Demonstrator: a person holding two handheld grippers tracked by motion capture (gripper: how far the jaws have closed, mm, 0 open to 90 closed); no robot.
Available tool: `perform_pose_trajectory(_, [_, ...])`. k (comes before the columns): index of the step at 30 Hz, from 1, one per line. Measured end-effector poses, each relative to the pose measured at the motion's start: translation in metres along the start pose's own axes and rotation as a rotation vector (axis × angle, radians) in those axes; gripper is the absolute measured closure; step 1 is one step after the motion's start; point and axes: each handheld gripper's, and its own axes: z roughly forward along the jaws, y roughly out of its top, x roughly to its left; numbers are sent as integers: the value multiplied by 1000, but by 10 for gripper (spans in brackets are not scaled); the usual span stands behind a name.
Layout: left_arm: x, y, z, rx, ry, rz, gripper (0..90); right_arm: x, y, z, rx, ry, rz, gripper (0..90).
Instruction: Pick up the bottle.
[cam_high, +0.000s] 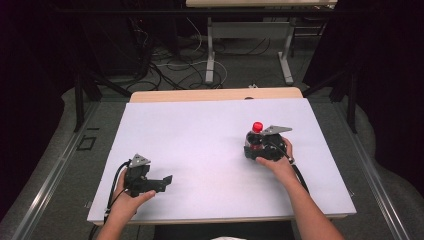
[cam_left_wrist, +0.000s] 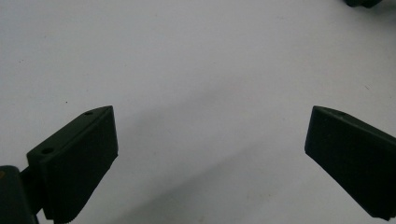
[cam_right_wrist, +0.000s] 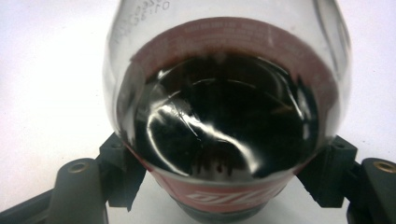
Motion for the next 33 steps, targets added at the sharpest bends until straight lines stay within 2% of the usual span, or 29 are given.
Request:
perform_pose_trajectory(7, [0, 0, 0, -6, -1, -4, 28, 1, 0, 0, -3, -3, -20, 277])
perform_pose_trajectory(12, [0, 0, 0, -5, -3, -4, 28, 1, 0, -1, -4, -2, -13, 279])
perform_pose_trajectory(17, [1, 0, 1, -1, -2, -3, 28, 1, 0, -1, -7, -1, -33, 281])
perform_pose_trajectory(18, [1, 0, 1, -1, -2, -3, 28, 2, 0, -2, -6, 1, -55, 282])
perform_pose_trajectory(21, [1, 0, 1, -7, -2, -5, 28, 4, 1, -3, -7, 7, -55, 282])
perform_pose_trajectory(23, [1, 0, 1, -6, -1, -6, 28, 8, 1, -7, -9, 28, -68, 282])
perform_pose_trajectory(27, [0, 0, 1, -1, -2, -6, 28, 15, 3, -15, -6, 54, -64, 282])
perform_pose_trajectory(29, [-1, 0, 1, -5, 1, -2, 28, 24, 6, -25, 1, 64, -96, 283])
perform_pose_trajectory(33, [0, 0, -2, -10, 0, 2, 28, 34, 11, -37, -7, 84, -106, 283])
